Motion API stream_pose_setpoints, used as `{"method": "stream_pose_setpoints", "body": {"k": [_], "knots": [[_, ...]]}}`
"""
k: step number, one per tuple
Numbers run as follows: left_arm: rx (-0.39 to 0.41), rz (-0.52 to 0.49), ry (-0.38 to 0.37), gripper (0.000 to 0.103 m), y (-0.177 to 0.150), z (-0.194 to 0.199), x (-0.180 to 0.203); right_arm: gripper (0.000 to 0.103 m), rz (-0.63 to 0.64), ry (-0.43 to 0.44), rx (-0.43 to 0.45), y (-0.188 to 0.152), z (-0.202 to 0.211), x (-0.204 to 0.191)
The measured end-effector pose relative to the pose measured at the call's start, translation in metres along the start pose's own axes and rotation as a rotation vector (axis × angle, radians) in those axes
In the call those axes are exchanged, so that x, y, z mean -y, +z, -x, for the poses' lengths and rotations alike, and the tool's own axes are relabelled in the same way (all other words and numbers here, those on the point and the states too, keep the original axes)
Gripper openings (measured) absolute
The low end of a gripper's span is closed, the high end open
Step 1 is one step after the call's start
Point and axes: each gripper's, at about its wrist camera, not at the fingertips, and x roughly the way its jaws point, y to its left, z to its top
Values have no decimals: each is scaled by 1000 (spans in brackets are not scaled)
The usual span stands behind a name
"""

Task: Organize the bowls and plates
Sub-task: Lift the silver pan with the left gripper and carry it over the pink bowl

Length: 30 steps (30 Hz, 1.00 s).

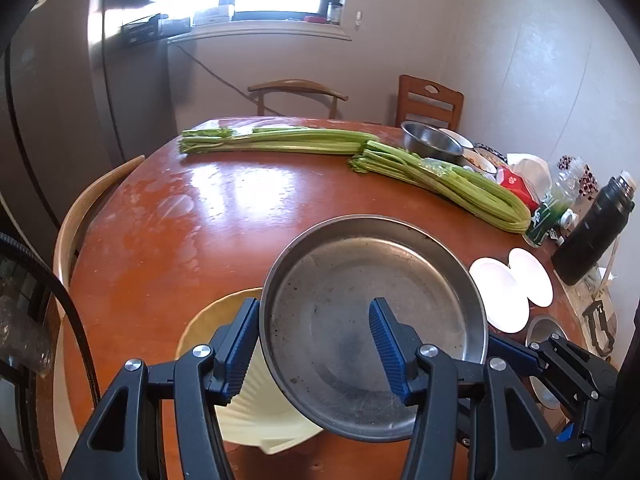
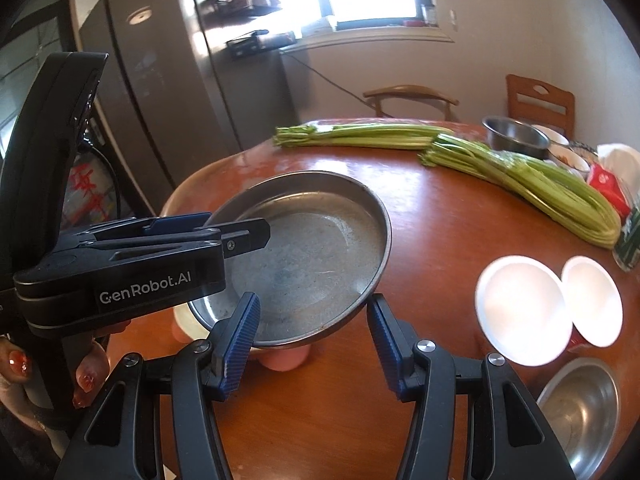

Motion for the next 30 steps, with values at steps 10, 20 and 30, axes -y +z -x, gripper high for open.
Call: {"method": "stream_pose_setpoints", "body": {"k": [10, 20, 30], "knots": [[26, 53, 24, 55, -4, 14, -33, 58, 74, 32, -18, 10, -16, -26], [28, 87, 34, 55, -9, 10, -54, 58, 114, 48, -48, 13, -36, -41], [-5, 118, 38, 55, -14, -10, -68, 58, 112, 57, -86, 13, -55, -45]]}}
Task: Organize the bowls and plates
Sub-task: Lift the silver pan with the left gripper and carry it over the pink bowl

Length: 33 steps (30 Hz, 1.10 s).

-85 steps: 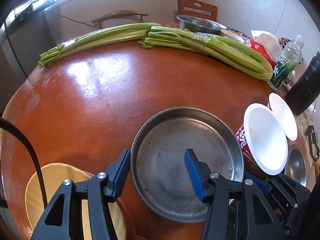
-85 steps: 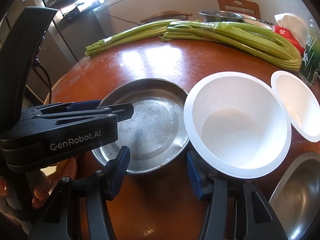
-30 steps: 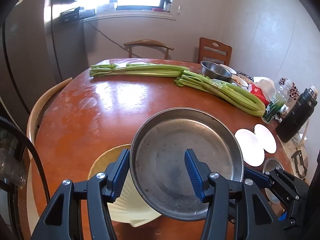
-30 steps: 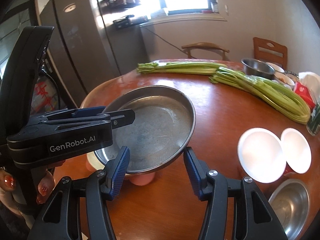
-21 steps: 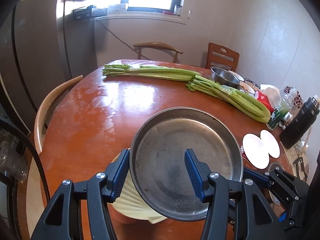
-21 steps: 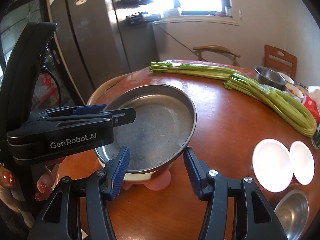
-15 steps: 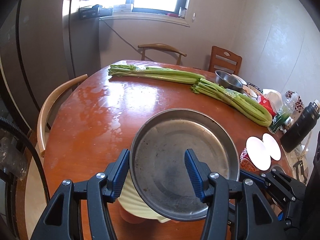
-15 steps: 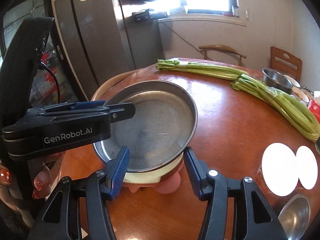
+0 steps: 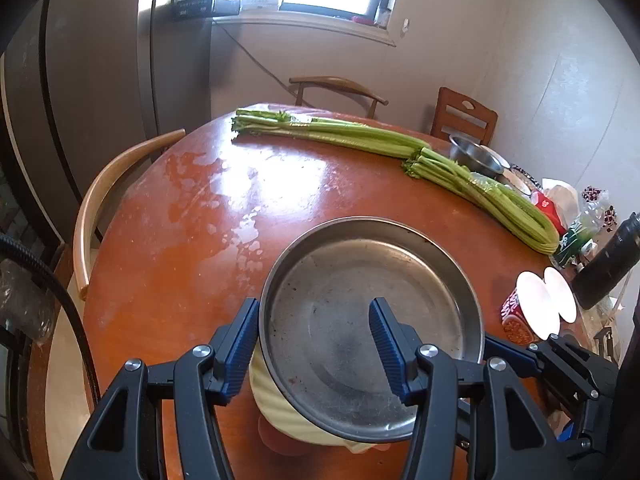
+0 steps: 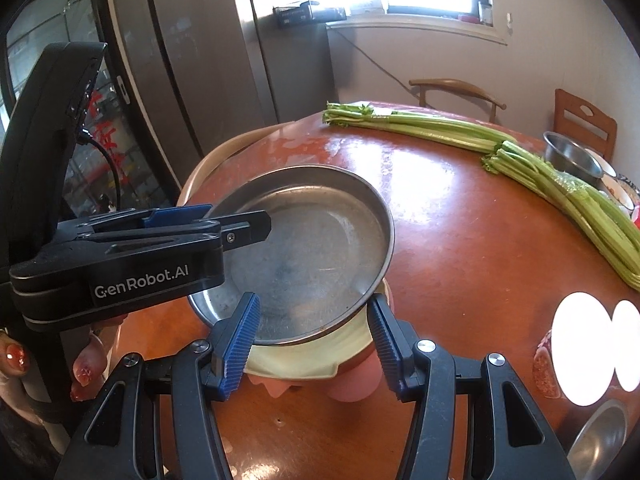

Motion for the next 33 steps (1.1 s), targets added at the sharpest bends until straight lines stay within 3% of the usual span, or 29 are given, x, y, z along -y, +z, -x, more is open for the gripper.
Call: {"method": "stream_pose_setpoints", "body": {"k": [33], "knots": [[-41, 2, 29, 55, -9, -23, -5, 58, -7, 8, -79, -6, -36, 8]]}}
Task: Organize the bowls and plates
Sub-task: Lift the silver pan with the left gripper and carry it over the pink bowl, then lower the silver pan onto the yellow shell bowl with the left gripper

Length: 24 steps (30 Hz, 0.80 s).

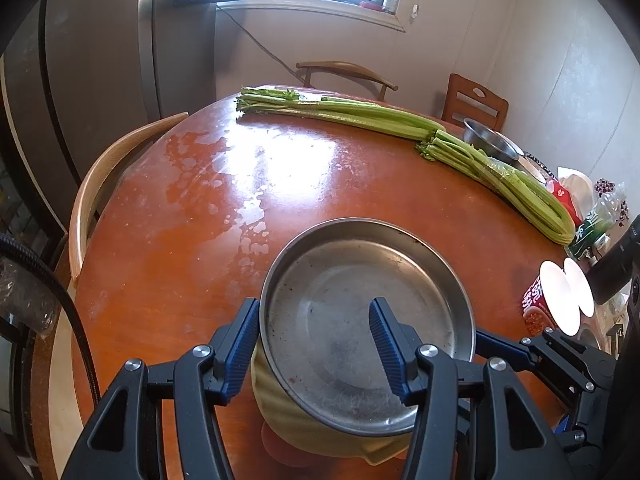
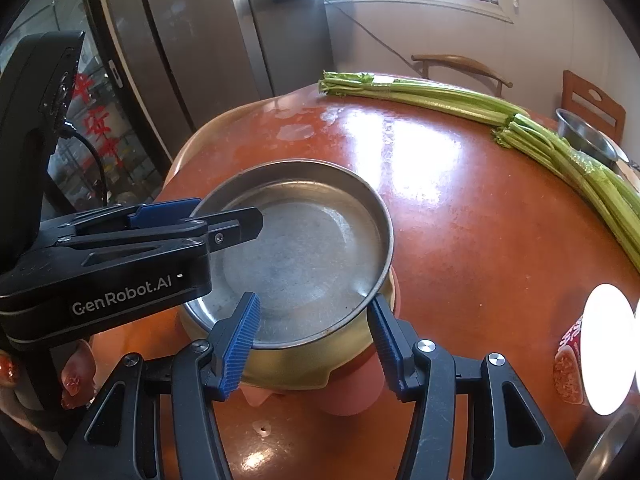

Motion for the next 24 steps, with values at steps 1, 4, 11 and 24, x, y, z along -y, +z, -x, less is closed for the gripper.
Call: {"method": "stream_pose_setpoints", "body": {"k": [1, 4, 11, 24], "knots": [[-1, -1, 2, 55, 0, -1, 0, 58, 1, 0, -1, 0, -1, 0], [-4, -1, 2, 55, 0, -2, 0, 58, 2, 0, -5, 0, -4, 1], [-10, -6, 19, 55, -2, -6, 1, 58, 0, 1, -18, -1, -13, 3], [-19, -4, 17, 55, -6, -7, -1, 58, 19, -9, -30, -4, -22, 2]]}}
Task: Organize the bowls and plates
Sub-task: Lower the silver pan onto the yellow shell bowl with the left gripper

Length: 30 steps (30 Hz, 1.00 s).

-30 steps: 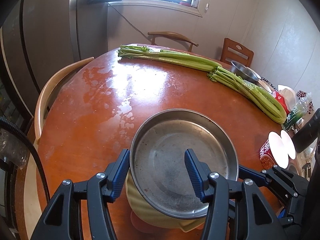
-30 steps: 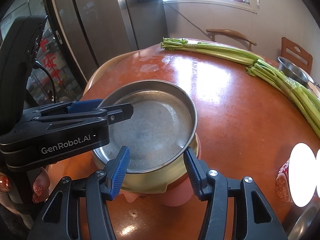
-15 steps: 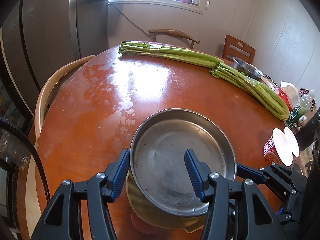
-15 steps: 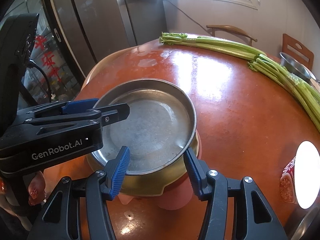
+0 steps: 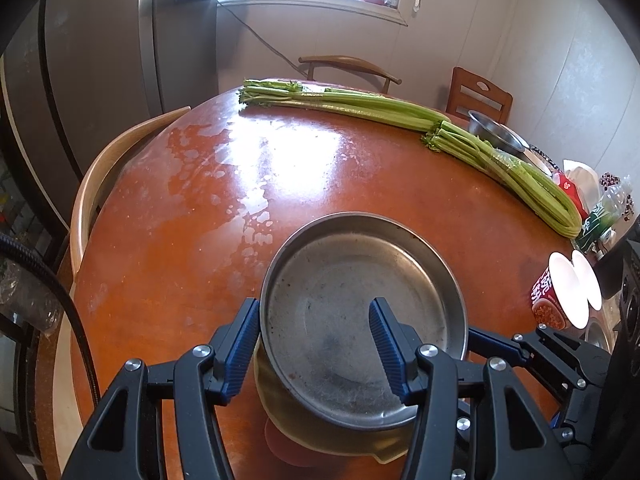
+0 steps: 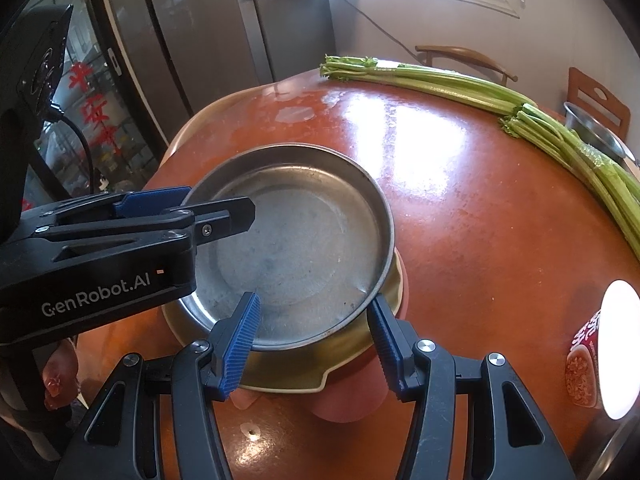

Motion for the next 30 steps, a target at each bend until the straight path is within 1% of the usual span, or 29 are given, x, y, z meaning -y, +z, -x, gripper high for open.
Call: {"method": "stream_pose_setpoints", "body": {"k": [16, 21, 30], "knots": [[-18, -4, 0, 55, -15, 6, -1, 58, 45, -23, -5, -4, -1, -7], [-31, 0, -3, 55, -21, 6, -2, 58, 68, -43, -4, -4, -1, -9], [-24, 13, -18, 55, -26, 13, -5, 59, 114, -61, -6, -5, -2, -15]]}}
